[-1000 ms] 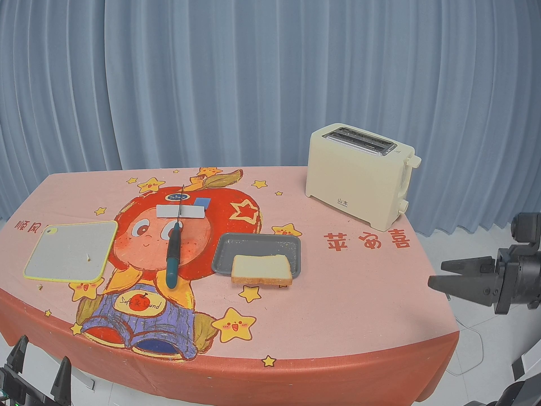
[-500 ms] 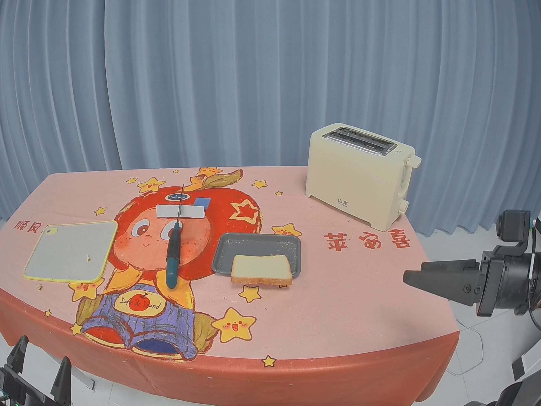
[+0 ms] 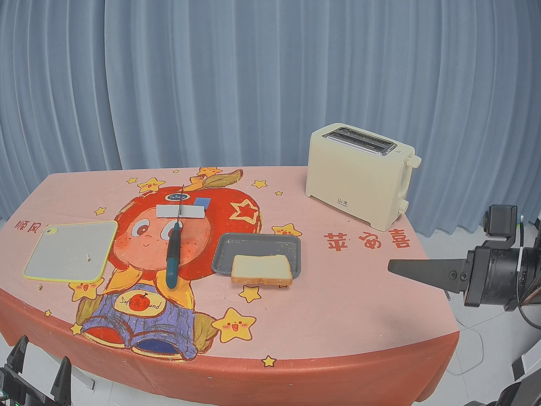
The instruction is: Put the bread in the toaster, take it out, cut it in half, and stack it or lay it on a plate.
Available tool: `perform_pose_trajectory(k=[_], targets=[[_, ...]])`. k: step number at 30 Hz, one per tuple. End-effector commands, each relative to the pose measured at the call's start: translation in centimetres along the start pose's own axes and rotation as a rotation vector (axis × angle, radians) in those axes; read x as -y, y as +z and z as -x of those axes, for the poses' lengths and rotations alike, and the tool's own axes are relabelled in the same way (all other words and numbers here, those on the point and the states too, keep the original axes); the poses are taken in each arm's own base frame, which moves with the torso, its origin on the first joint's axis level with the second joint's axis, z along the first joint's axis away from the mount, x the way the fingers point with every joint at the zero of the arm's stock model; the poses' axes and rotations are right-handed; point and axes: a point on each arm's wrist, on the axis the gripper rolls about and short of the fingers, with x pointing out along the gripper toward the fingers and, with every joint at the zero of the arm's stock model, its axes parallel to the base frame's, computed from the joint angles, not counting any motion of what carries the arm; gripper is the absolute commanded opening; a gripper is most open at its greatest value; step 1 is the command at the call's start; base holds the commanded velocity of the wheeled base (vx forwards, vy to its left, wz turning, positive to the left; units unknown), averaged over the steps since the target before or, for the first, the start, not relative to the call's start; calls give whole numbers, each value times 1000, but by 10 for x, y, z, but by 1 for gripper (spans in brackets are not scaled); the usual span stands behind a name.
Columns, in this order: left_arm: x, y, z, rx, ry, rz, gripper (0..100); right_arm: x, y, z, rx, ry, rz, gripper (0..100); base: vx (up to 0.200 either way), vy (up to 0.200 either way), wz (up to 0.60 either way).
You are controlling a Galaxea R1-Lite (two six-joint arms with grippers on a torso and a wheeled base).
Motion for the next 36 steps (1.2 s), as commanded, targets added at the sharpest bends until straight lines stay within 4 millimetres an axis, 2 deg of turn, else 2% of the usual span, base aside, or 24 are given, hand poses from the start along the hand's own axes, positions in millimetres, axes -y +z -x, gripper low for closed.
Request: perform_pose_trajectory(k=[1,14,26,36], targets=[[0,-5,-1,-17,-1,0,100,1,-1,-4,-11,-1,-4,100,0,0,0],[0,-5,-1,-17,-1,0,100,3,-1,-13,-33,-13,-50,100,0,0,0],[0,-5,-1,-17,1,0,100,6,2,-32,-65,-35,-136,100,0,0,0],[0,-5,-1,-17,1,0,100,9,7,-52,-5,11,-227,100,0,0,0]])
